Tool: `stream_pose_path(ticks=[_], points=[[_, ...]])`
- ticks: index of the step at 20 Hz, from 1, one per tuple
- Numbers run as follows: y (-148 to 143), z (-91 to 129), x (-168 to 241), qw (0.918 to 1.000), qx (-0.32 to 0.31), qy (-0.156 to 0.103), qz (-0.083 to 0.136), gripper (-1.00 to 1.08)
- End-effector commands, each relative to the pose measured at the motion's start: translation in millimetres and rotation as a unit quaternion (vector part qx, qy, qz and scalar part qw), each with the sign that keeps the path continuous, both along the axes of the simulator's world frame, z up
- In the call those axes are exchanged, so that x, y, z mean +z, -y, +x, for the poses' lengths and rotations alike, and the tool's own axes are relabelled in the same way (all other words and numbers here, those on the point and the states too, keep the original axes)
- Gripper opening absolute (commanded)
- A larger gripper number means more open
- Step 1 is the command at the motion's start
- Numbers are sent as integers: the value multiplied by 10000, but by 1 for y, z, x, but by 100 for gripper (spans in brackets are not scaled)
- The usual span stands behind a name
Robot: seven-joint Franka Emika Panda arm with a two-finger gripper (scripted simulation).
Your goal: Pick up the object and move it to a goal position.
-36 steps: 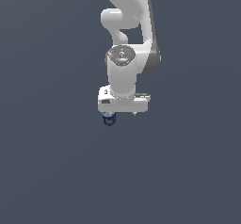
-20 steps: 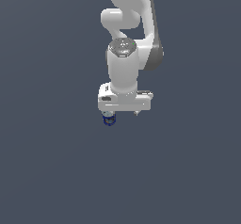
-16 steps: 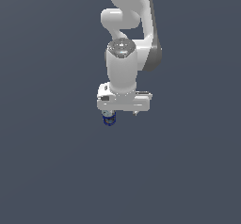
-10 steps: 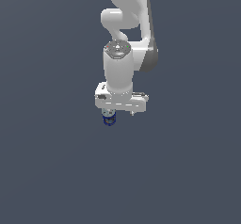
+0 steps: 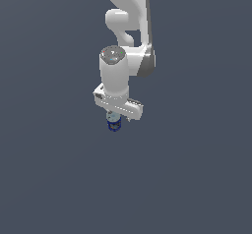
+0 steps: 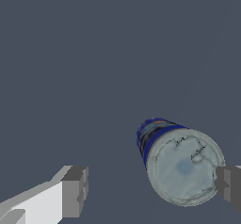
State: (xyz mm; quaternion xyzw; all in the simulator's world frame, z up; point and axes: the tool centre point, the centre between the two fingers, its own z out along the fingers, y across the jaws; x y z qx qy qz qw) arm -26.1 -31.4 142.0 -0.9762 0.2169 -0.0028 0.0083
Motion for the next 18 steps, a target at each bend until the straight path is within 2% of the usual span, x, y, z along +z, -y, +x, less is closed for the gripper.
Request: stream_pose_path(ticks=[1, 10, 18], points=[[8, -7, -5, 9993, -379, -17, -18, 100], [27, -25, -16, 9925, -1219, -50, -60, 100], [30, -28, -18, 9908, -1352, -56, -67, 100]])
